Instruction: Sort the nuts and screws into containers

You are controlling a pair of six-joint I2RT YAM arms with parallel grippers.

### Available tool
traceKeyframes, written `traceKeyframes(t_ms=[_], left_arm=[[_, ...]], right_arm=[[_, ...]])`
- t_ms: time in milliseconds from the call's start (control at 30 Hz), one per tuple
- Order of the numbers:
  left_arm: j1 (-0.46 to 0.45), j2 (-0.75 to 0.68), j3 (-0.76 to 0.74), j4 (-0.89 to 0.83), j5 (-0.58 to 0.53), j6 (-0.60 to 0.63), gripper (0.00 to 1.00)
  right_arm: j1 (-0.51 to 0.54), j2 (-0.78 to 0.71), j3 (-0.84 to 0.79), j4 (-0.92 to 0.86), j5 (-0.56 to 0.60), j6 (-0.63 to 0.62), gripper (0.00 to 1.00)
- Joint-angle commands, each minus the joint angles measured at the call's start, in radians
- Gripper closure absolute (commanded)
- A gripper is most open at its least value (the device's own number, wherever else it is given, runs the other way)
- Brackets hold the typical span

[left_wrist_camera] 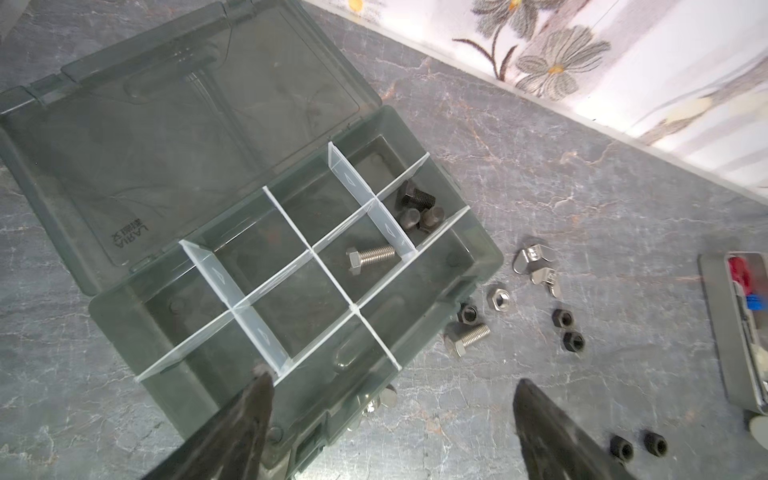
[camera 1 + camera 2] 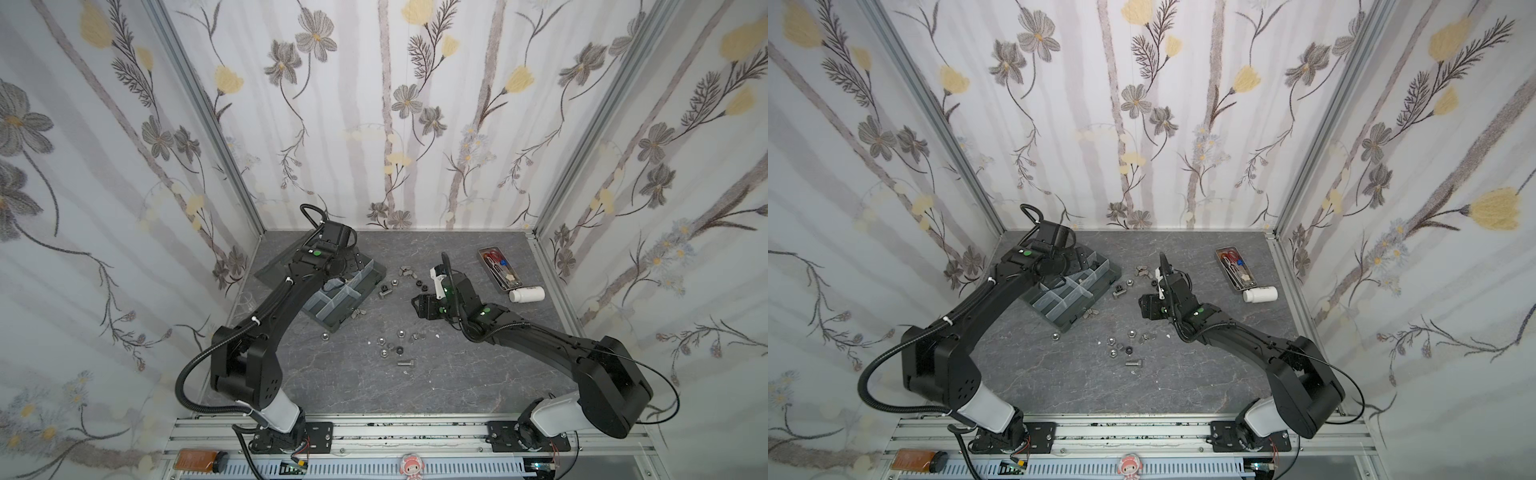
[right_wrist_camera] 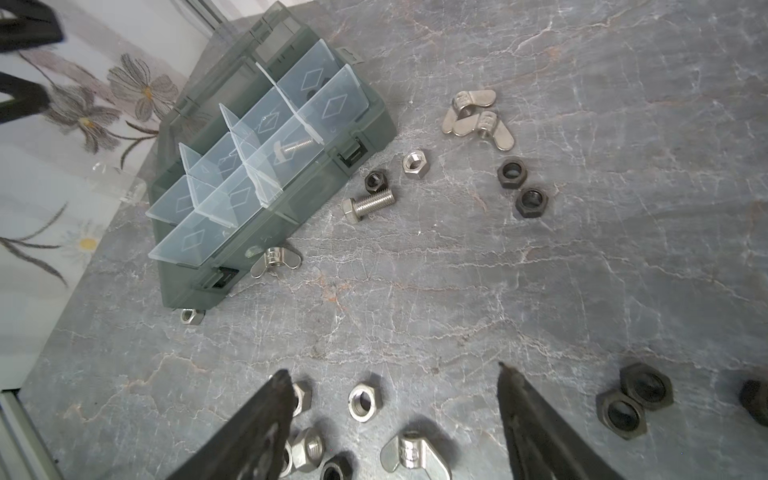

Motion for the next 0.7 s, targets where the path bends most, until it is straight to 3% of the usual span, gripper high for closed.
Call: traceKeyframes(t_ms=[0, 133, 367, 667], left_arm=[[-0.001, -0.133, -0.126, 0.065, 0.062, -0.012, 0.06], [-0.002, -0.281, -0.224, 0.064, 0.073, -0.015, 0.00], [-0.003, -0.483, -0.329, 0.044, 0.086, -0.030, 0.00], [-0.003, -0.615, -0.433, 0.034, 0.094, -0.041, 0.00]], right_arm=[[0.021, 0.083, 0.087, -0.065, 0.053, -0.058, 0.22], [0.048, 0.209, 0.195, -0.098, 0.072, -0.088, 0.20], [0.089, 0.413, 0.396, -0.136, 0.098, -0.116, 0.19], [0.091, 0.607, 0.578, -0.169, 0.091, -0.124, 0.23]])
